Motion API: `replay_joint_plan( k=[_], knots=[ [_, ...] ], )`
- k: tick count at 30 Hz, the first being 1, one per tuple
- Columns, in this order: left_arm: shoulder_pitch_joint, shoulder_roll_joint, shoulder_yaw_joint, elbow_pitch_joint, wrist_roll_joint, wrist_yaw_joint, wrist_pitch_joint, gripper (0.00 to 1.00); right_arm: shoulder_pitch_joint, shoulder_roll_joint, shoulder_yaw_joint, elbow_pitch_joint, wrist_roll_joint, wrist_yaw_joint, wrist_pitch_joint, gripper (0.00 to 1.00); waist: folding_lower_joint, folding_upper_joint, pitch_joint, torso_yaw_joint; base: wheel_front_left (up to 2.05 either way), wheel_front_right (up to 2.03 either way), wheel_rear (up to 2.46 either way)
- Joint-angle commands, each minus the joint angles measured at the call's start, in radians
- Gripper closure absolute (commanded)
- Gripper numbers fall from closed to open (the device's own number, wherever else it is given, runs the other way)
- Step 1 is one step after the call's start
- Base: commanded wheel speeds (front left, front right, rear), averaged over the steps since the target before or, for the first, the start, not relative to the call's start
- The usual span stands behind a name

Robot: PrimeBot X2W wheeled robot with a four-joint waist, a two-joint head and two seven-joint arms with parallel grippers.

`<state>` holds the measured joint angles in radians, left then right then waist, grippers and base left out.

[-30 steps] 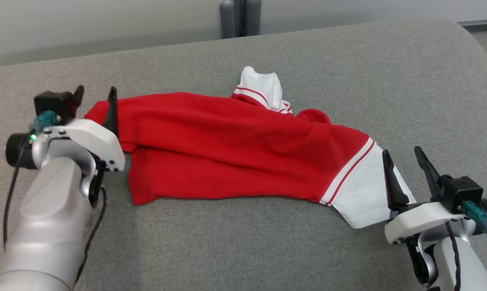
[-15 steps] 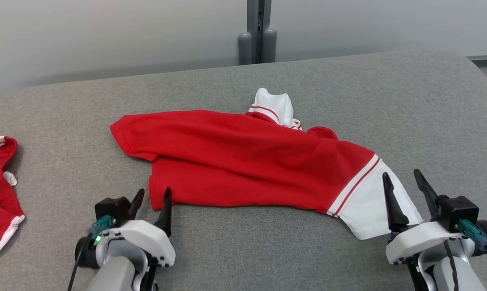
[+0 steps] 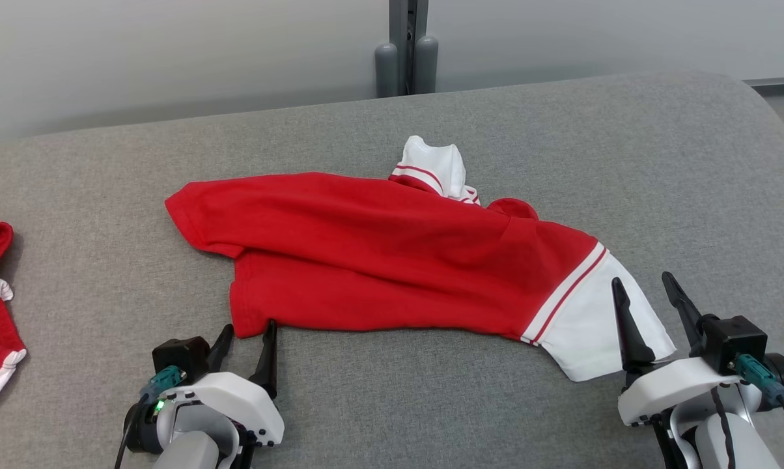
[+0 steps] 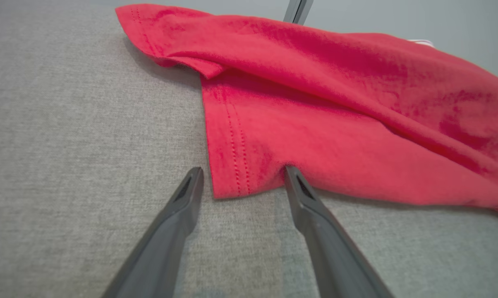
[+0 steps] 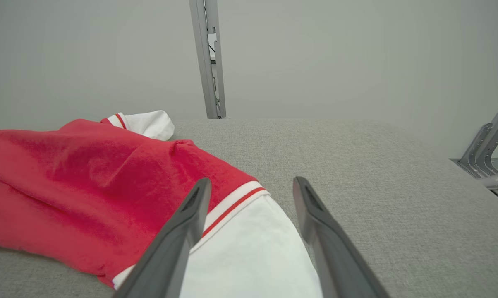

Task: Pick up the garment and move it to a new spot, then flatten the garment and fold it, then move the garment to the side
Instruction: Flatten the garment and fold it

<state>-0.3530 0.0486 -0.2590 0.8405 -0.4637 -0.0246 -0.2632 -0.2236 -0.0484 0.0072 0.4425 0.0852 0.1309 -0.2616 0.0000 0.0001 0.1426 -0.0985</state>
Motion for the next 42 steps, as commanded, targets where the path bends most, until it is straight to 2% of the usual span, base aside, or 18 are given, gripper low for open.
replay_joint_plan(
  k=[1, 15, 16, 17, 18, 19, 25, 42],
  knots=[
    [-0.01, 0.004, 0.001, -0.002, -0.008, 0.008, -0.002, 0.0, -0.007, -0.005, -0.001, -0.003, -0.007, 0.0, -0.005, 0.0, 0.0, -0.0001, 0.006, -0.006, 0.0, 0.0, 0.0],
    [-0.007, 0.004, 0.001, -0.072, 0.014, -0.005, -0.002, 0.0, -0.015, -0.008, -0.01, -0.006, -0.009, 0.0, -0.005, 0.0, 0.0, -0.0001, 0.022, -0.005, 0.0, 0.0, 0.0],
    [-0.003, 0.004, 0.003, -0.082, 0.019, -0.006, -0.002, 0.23, -0.015, -0.008, -0.009, -0.006, -0.009, 0.0, -0.005, 0.0, 0.0, -0.0001, 0.023, -0.004, 0.0, 0.0, 0.0],
    [0.002, 0.004, 0.004, -0.088, 0.025, -0.008, -0.002, 0.6, -0.015, -0.008, -0.008, -0.006, -0.008, 0.0, -0.005, 0.0, 0.0, -0.0001, 0.023, -0.003, 0.0, 0.0, 0.0],
    [0.004, 0.004, 0.007, -0.103, 0.03, -0.009, -0.002, 0.88, -0.014, -0.008, -0.008, -0.006, -0.007, 0.0, -0.005, 0.0, 0.0, -0.0001, 0.024, -0.001, 0.0, 0.0, 0.0],
    [0.007, 0.004, 0.01, -0.118, 0.04, -0.01, -0.002, 1.0, -0.013, -0.007, -0.008, -0.007, -0.007, 0.0, -0.005, 0.0, 0.0, -0.0001, 0.024, 0.0, 0.0, 0.0, 0.0],
    [0.027, 0.004, 0.019, -0.177, 0.076, -0.019, -0.002, 1.0, -0.006, -0.007, -0.013, 0.001, -0.004, 0.0, -0.005, 0.0, 0.0, -0.0001, 0.017, 0.011, 0.0, 0.0, 0.0],
    [0.203, 0.004, 0.003, -0.333, 0.155, -0.071, -0.002, 1.0, 0.088, -0.005, -0.017, 0.044, 0.032, 0.0, -0.005, 0.0, 0.0, -0.0001, -0.142, 0.184, 0.0, 0.0, 0.0]
  ],
)
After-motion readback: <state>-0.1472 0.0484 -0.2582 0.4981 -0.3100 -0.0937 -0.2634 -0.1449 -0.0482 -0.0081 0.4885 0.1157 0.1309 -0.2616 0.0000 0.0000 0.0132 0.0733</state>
